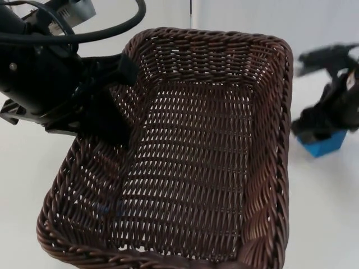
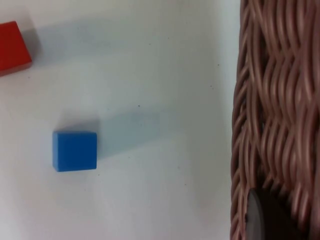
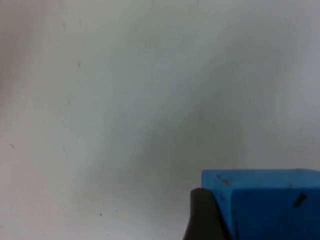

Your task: Pick up the basket with the left hand and place the largest block into the basket with the right hand.

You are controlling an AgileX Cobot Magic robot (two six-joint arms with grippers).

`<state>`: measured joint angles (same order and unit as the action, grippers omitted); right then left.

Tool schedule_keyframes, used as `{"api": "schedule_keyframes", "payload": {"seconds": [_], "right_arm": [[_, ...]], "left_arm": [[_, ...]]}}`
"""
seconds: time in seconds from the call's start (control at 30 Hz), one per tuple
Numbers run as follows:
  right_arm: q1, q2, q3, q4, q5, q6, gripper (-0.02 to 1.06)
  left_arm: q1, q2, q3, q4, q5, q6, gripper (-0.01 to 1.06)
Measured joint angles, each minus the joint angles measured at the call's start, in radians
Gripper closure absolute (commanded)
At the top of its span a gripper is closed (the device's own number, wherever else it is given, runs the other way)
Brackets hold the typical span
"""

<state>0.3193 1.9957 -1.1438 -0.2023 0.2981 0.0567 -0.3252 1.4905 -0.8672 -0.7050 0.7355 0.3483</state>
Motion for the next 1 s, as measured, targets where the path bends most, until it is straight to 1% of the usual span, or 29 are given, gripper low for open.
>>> {"api": "schedule_keyframes", "payload": {"seconds": [0.1,0.13,0.23,0.27,0.4,0.47,0.6,1.0], "right_arm": [[0.0,-0.103,0.0,0.0,0.05,0.002,1.05],[0.0,-0.103,0.0,0.0,0.05,0.002,1.05],[0.0,-0.205,0.0,0.0,0.114,0.002,1.05],[0.0,-0.205,0.0,0.0,0.114,0.002,1.05],[0.0,-0.332,0.0,0.0,0.199,0.011,1.05],[0.0,-0.356,0.0,0.0,0.214,0.011,1.05],[0.0,-0.452,0.0,0.0,0.275,0.011,1.05],[0.0,-0.486,0.0,0.0,0.312,0.014,1.05]], "left_arm": [[0.0,0.0,0.0,0.0,-0.002,0.0,1.05],[0.0,0.0,0.0,0.0,-0.002,0.0,1.05],[0.0,0.0,0.0,0.0,-0.006,0.0,1.05],[0.0,0.0,0.0,0.0,-0.006,0.0,1.05],[0.0,0.0,0.0,0.0,-0.01,0.0,1.05],[0.0,0.0,0.0,0.0,-0.01,0.0,1.05],[0.0,0.0,0.0,0.0,-0.013,0.0,1.05],[0.0,0.0,0.0,0.0,-0.014,0.0,1.05]]}}
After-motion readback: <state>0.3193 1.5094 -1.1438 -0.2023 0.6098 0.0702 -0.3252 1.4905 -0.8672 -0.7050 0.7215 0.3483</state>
